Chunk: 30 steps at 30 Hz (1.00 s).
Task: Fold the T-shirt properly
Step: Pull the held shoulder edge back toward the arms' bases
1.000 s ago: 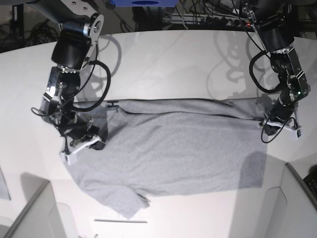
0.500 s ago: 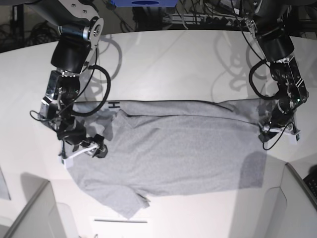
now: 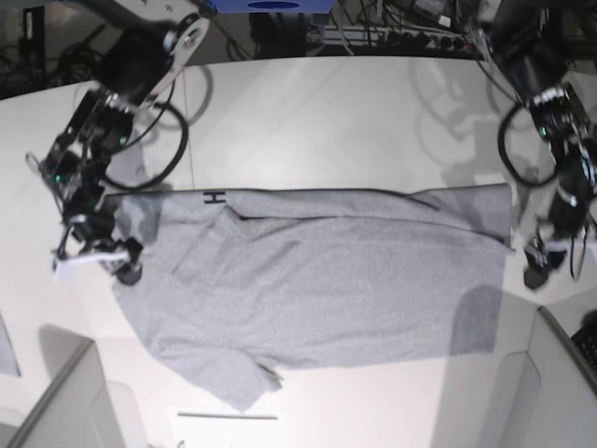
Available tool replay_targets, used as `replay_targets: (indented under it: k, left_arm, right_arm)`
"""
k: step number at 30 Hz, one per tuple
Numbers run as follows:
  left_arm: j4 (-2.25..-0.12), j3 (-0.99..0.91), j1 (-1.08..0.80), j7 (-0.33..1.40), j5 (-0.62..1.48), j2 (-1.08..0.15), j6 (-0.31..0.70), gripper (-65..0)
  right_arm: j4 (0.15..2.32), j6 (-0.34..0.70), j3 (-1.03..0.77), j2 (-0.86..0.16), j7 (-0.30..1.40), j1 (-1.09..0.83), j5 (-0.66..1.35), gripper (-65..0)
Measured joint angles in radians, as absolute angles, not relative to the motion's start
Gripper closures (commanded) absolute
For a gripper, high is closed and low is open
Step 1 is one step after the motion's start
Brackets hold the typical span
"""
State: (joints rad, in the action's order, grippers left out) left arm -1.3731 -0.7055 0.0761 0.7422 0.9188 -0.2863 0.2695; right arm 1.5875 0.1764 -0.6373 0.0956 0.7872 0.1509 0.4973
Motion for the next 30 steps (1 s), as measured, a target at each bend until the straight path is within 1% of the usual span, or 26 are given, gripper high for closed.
replay_targets:
  k: [3, 6, 8, 10, 11, 14, 18, 20, 22, 25, 27, 30]
  left_arm:
    - [-1.467, -0.704, -0.08, 0.746, 0.927, -0.277, 0.279, -50.2]
    - [-1.491, -0.712, -0.202, 0.73, 0.924, -0.251, 0.272, -50.2]
    - [-1.481, -0.707, -0.258, 0.717, 0.921, -0.216, 0.273, -50.0]
    - [-1.447, -0.699, -0.3, 0.625, 0.932, -0.192, 0.287, -50.0]
    - [-1.423, -0.698, -0.311, 0.572, 0.931, -0.188, 0.285, -50.0]
    - [-1.372, -0.7, -0.295, 0.554, 0.944, -0.205, 0.287, -50.0]
    - [-1.338, -0.699, -0.258, 0.545, 0.949, -0.203, 0.295, -50.0]
    - [-1.335, -0.664, -0.239, 0.542, 0.948, -0.207, 0.287, -49.7]
    - [-1.335, -0.626, -0.223, 0.542, 0.948, -0.207, 0.288, -45.3]
    - [-1.304, -0.606, -0.191, 0.55, 0.949, -0.2, 0.292, -35.7]
    - [-1.272, -0.606, -0.167, 0.55, 0.957, -0.2, 0.297, -33.1]
    - [-1.245, -0.607, -0.141, 0.549, 0.962, -0.203, 0.295, -33.1]
  right_arm:
    - [1.694, 0.187, -0.689, 0.136, 0.797, 0.08, 0.508, -34.7]
    - [1.768, 0.171, -0.741, 0.136, 0.786, -0.004, 0.505, -34.7]
    - [1.774, 0.115, -0.77, 0.14, 0.792, -0.053, 0.547, -34.7]
    - [1.773, 0.068, -0.814, 0.146, 0.792, -0.102, 0.669, -34.7]
    - [1.771, 0.04, -0.833, 0.145, 0.787, -0.125, 0.711, -34.7]
    - [1.727, 0.027, -0.846, 0.132, 0.779, -0.174, 0.81, -34.7]
    - [1.636, 0.026, -0.839, 0.136, 0.786, -0.167, 0.79, -34.7]
    - [1.613, 0.025, -0.838, 0.135, 0.786, -0.155, 0.787, -34.7]
    - [1.593, 0.026, -0.836, 0.119, 0.785, -0.147, 0.791, -34.7]
    - [1.551, 0.025, -0.794, 0.078, 0.778, -0.132, 0.786, -34.7]
    - [1.528, 0.023, -0.788, 0.069, 0.778, -0.117, 0.783, -34.7]
    - [1.49, 0.025, -0.79, 0.069, 0.775, -0.091, 0.796, -34.7]
